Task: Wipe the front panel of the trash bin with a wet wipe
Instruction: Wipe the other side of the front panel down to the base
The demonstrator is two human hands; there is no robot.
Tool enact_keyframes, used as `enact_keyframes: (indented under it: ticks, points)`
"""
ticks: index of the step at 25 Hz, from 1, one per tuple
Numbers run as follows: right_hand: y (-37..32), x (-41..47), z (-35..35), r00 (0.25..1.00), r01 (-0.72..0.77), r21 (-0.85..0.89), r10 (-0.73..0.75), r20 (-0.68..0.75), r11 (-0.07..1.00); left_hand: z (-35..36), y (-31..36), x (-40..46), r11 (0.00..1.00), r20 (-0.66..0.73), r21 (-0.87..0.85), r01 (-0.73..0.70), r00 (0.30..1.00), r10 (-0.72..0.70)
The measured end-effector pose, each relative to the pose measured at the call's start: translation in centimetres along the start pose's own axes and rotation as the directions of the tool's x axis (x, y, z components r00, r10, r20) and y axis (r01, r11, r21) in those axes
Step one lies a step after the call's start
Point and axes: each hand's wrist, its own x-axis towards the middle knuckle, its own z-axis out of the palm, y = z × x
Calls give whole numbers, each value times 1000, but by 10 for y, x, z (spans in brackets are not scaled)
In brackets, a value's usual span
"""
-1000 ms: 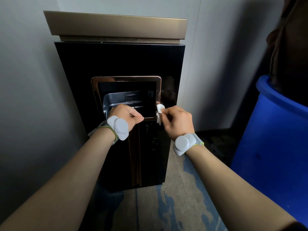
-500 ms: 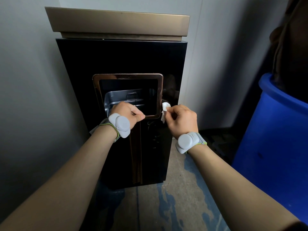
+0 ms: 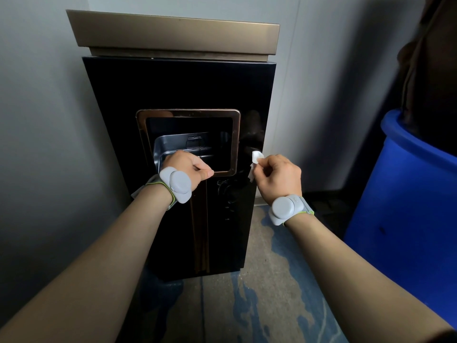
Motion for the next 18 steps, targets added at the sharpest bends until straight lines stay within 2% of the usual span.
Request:
enact_keyframes:
  ticks: [8, 11, 15, 18]
  points:
    - [8, 2, -3, 997, -80, -26, 80, -18, 996, 0, -4, 2, 1000, 8, -3, -15, 1000, 15]
    - [12, -1, -7, 995, -93, 24, 93, -32, 995, 1, -5, 2, 1000, 4, -5, -12, 1000, 12]
    - [4, -10, -4, 1000, 26, 132, -28, 7, 991, 2, -5, 3, 1000, -6, -7, -20, 1000, 20]
    - [-1, -17, 7, 988, 111, 143, -124, 88, 983, 1, -5, 2, 1000, 0, 2, -30, 1000, 30]
